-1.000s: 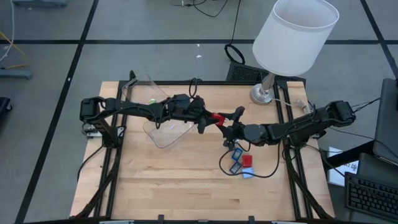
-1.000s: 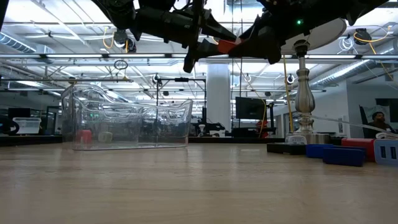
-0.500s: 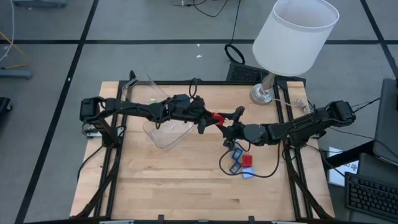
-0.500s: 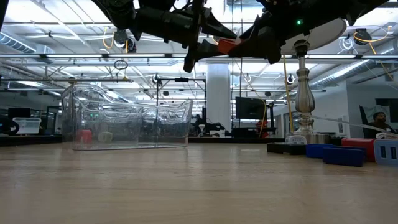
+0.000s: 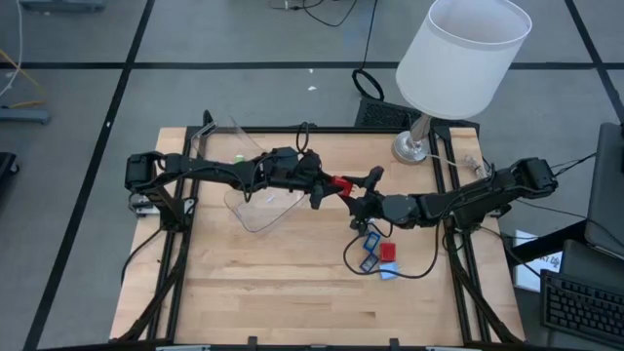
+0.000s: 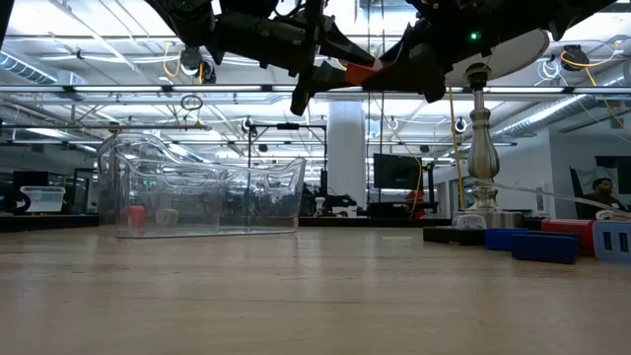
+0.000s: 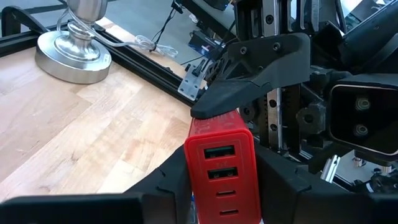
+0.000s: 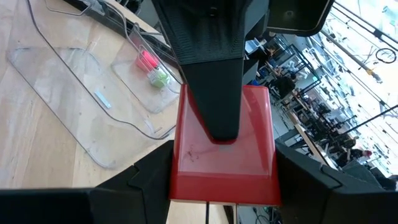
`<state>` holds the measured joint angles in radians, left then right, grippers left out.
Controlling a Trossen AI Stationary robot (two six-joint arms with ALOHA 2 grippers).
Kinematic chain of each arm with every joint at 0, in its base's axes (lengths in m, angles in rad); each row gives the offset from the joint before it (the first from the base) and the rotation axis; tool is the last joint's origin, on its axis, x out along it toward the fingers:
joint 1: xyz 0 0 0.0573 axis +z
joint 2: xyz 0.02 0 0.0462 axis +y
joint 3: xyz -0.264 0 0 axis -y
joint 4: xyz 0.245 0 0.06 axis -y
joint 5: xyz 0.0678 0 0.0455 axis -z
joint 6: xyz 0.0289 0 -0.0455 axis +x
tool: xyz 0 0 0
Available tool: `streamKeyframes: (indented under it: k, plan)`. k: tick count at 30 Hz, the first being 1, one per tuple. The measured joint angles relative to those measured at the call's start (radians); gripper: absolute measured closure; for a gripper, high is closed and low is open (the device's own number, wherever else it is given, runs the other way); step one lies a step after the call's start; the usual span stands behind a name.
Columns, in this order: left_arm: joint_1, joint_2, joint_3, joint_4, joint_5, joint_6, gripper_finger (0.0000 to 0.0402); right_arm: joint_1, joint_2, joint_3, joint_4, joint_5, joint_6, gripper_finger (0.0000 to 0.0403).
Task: Pick & Place Office items
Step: Put the red charger adapter into the top transparent bin
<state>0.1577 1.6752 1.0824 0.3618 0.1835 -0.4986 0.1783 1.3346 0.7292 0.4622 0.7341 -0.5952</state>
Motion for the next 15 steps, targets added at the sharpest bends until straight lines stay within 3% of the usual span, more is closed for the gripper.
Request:
streamKeyframes:
  k: [10,15]
  plan:
    - [0.009,-0.007,0.000,-0.002,0.004,0.055,0.0281,0.000,0.000,0.000,-0.001,0.005,0.155,0.0135]
    - [0.033,-0.055,0.000,-0.052,-0.002,0.108,0.0281,0.005,0.000,0.000,0.003,0.115,0.179,0.0101]
